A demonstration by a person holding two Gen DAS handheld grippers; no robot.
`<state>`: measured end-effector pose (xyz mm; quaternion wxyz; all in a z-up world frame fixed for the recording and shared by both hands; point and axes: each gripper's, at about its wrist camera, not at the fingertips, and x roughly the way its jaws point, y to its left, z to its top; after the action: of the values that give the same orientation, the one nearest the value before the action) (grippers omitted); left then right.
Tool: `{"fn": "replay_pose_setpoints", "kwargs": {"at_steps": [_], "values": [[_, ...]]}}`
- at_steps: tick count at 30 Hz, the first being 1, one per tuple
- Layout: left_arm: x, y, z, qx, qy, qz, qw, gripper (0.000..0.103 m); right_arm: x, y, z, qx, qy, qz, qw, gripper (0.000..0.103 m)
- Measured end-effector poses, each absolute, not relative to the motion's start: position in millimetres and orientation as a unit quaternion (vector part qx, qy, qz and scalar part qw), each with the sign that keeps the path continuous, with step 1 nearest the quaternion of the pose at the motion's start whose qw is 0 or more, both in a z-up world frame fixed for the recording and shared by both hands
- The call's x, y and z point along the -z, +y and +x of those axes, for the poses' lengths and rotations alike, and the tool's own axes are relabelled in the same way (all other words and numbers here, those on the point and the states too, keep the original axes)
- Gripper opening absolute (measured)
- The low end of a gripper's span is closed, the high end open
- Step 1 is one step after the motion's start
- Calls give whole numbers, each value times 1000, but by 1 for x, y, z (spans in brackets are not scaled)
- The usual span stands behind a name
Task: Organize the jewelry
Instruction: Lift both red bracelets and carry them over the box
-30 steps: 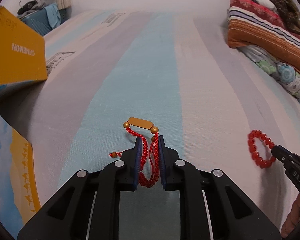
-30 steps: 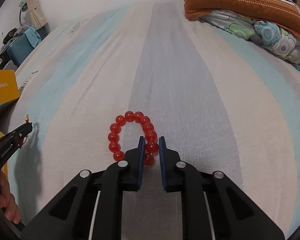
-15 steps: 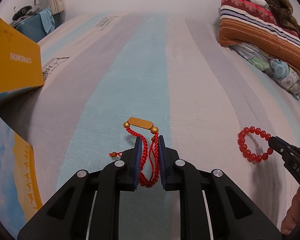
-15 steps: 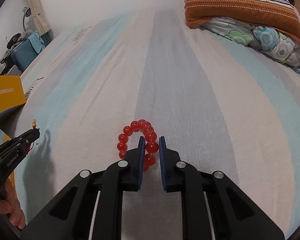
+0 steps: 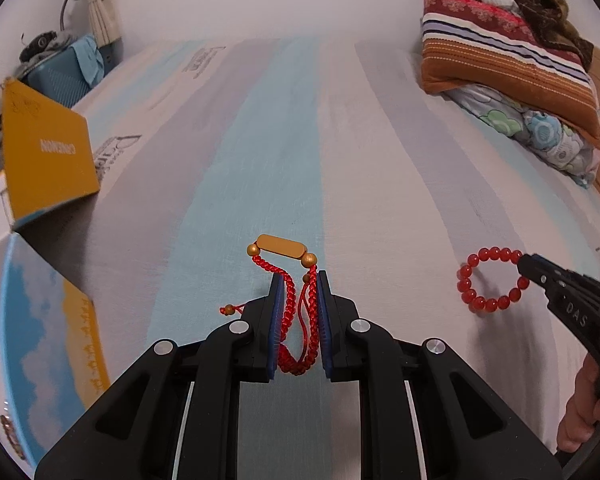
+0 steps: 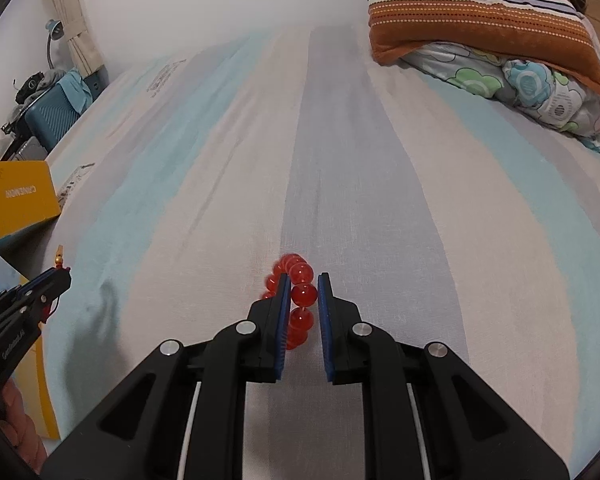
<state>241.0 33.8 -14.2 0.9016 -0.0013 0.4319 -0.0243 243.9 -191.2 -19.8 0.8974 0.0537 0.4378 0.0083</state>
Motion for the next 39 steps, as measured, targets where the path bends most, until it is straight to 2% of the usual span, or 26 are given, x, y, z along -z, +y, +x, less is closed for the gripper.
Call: {"fn": "replay_pose_setpoints", "kwargs": {"at_steps": [18, 31, 39], "values": [[-44, 60, 169, 33, 409, 12, 912, 15, -44, -149, 188, -12, 411, 32, 911, 13], [-98, 142, 99, -14, 371, -3, 928, 15, -114, -52, 133, -65, 358, 6, 931, 13], [-107, 214, 64, -63, 365, -33, 928, 15, -133, 21, 110, -110, 340, -11, 934, 13]]}}
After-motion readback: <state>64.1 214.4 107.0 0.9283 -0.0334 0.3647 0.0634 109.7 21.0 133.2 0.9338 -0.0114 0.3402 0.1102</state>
